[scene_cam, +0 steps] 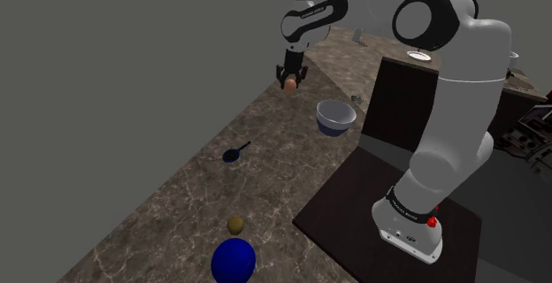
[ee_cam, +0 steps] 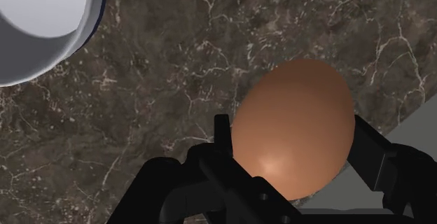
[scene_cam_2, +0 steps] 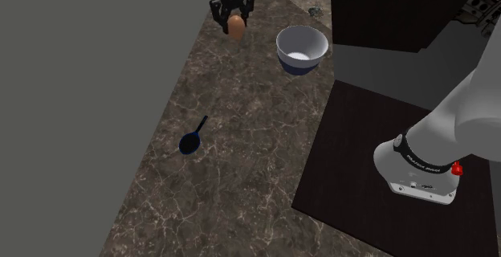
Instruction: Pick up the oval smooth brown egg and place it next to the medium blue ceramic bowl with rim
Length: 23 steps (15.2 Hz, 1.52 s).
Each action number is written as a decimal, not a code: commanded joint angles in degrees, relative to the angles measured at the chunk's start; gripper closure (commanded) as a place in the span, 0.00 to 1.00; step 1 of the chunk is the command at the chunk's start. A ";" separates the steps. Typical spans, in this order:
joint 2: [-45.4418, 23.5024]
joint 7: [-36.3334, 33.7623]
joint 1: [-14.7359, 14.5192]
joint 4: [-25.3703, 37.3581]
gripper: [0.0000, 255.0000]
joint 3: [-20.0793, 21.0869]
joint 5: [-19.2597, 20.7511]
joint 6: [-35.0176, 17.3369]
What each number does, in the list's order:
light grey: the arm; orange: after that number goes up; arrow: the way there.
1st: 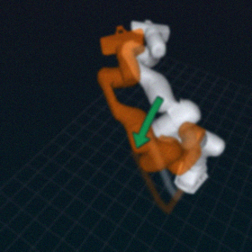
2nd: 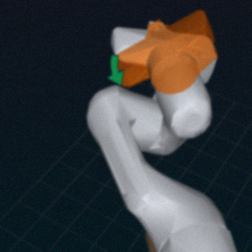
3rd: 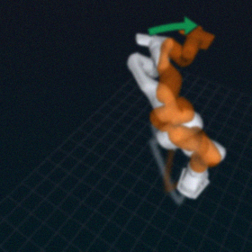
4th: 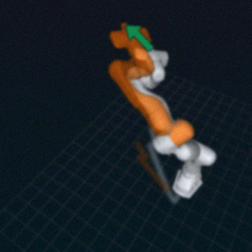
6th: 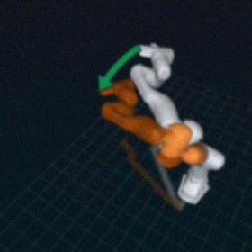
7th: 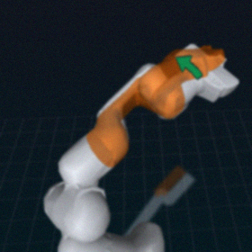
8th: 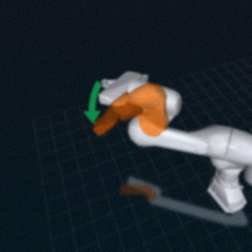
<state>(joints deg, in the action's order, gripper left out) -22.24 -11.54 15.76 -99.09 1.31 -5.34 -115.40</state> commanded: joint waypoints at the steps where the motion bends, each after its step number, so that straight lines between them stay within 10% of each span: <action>1: -0.86 1.49 0.95 0.53 1.00 -0.45 -0.03 -0.22; 23: -10.19 2.72 0.93 -3.19 1.00 -0.25 -0.58 -13.23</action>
<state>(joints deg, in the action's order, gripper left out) -31.86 -8.85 16.71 -102.33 1.04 -5.90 -128.06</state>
